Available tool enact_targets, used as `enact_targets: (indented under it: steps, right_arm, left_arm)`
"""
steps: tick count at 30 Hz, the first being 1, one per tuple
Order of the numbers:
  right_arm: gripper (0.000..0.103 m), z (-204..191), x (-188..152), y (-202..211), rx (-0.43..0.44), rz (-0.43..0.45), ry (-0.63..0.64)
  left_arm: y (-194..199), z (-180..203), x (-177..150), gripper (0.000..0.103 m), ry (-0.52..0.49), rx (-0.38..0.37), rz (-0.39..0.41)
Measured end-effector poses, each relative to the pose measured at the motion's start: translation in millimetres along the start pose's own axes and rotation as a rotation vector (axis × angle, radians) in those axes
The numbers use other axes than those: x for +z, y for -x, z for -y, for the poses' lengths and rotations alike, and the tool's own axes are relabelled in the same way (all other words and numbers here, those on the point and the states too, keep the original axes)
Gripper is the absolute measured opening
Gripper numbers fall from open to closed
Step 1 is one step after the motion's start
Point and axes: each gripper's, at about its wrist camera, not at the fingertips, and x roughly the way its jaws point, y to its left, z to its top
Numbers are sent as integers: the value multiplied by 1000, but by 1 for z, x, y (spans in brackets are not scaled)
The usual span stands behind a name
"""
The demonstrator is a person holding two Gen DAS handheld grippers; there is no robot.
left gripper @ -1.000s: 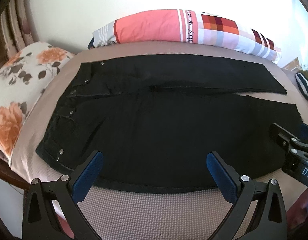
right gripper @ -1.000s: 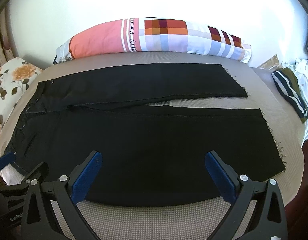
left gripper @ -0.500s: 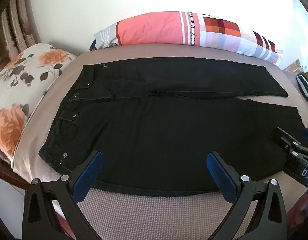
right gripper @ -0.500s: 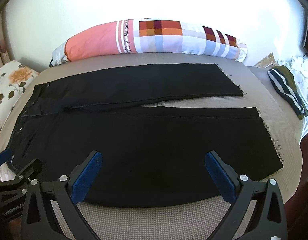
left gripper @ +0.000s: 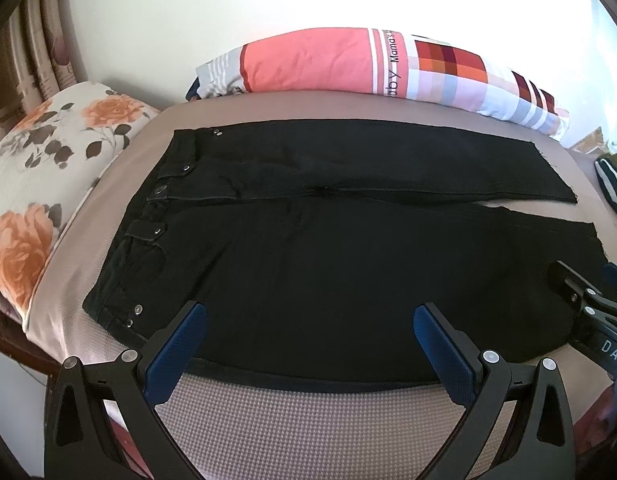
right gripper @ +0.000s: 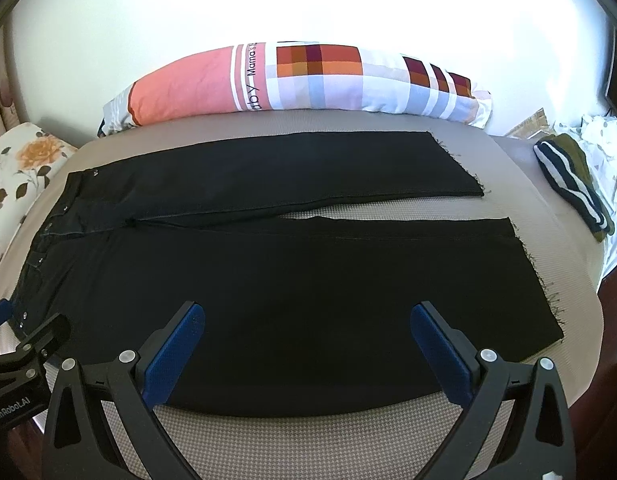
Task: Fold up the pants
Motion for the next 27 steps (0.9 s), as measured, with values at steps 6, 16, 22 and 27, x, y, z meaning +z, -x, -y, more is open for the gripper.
enact_targets:
  steps: [6,16,22,27]
  right_arm:
    - [103,1,0,-1,6,0,1]
    - [103,1,1,-1,6,-1,-1]
    - [103,1,1,-1,8,0,0]
    - [103,0,0,-1,6,-2,-2]
  left_arm:
    - [1,-5,0,102,8,5,2]
    - [1,-4,1,102,-3,6,4]
    - [2,-2,0,102,-5,3,4]
    - [3,0,1,102,-8,6,6]
